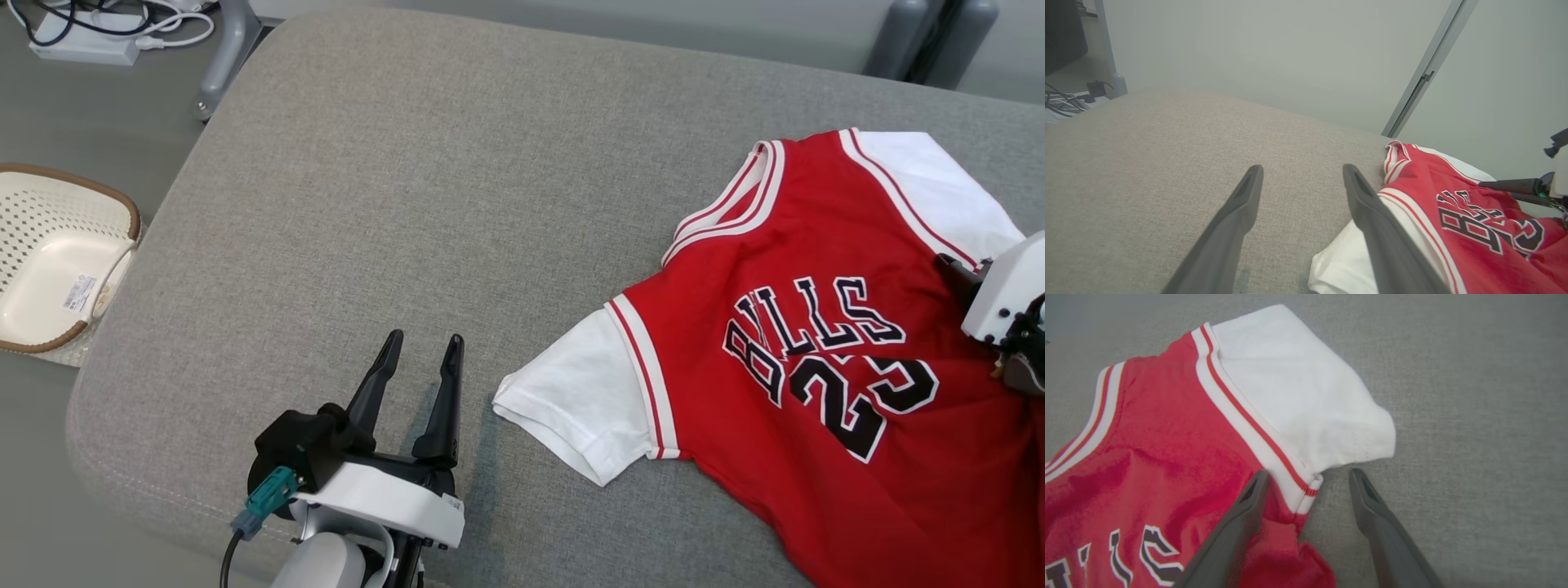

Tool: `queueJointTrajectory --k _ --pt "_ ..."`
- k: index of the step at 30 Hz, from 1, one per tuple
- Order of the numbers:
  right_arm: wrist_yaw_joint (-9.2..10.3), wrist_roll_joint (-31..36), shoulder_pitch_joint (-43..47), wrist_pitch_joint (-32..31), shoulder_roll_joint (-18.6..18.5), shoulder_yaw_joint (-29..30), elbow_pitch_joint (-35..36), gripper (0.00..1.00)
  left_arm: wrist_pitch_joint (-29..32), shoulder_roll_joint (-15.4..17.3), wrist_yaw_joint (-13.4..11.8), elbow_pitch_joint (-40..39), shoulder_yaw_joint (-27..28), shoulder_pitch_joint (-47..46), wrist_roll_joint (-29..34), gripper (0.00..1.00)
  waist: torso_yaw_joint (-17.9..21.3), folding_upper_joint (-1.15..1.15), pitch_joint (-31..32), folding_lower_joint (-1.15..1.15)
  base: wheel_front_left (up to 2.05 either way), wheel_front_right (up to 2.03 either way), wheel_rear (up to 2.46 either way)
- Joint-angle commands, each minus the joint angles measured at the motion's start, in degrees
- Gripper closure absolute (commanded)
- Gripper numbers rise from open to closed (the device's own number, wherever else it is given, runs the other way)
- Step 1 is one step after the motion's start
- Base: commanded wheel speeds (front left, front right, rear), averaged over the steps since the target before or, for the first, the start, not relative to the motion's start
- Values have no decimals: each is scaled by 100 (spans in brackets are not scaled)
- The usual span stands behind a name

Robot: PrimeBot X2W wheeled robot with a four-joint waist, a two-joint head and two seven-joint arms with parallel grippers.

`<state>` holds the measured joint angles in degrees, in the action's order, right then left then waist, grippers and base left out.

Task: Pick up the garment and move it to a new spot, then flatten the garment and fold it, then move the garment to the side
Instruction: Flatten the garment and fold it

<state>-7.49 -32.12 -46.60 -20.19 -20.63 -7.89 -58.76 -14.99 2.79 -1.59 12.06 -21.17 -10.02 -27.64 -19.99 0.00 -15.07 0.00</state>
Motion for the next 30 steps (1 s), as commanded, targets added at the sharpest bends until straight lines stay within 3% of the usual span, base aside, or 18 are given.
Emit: queueJointTrajectory --k 1,4,5,7,8,17,22,30 --pt "0 -42 -90 -48 -33 -11 -73 0 -16 23 -40 -25 -3 -108 -11 0 -40 0 -51 0 0 0 0" --pt "0 -50 -248 18 -60 -29 -290 0 -16 23 -55 -64 -58 -142 -52 0 -80 0 -141 0 0 0 0" --pt "1 -71 -299 29 -51 -36 -352 20 -16 23 -59 -73 -72 -156 -67 0 -92 0 -168 0 0 0 0" --pt "0 -84 -397 68 -32 -107 -398 95 -16 24 -69 -78 -103 -183 -71 0 -115 0 -209 0 0 0 0" --pt "0 -88 -437 122 -51 -140 -407 100 -16 24 -73 -76 -120 -201 -86 0 -126 0 -223 0 0 0 0" --pt "0 -23 -766 1076 -313 -618 -189 100 -16 24 -92 -33 -227 -218 -158 0 -204 0 -186 0 0 0 0" --pt "0 125 -1413 1855 -511 -913 -102 100 -16 22 -89 -88 -305 -228 -227 0 -380 0 -216 0 0 0 0" --pt "1 382 -2221 2472 -370 -1635 -270 100 -16 22 -115 -147 -400 -234 -349 0 -683 0 -352 0 0 0 0"
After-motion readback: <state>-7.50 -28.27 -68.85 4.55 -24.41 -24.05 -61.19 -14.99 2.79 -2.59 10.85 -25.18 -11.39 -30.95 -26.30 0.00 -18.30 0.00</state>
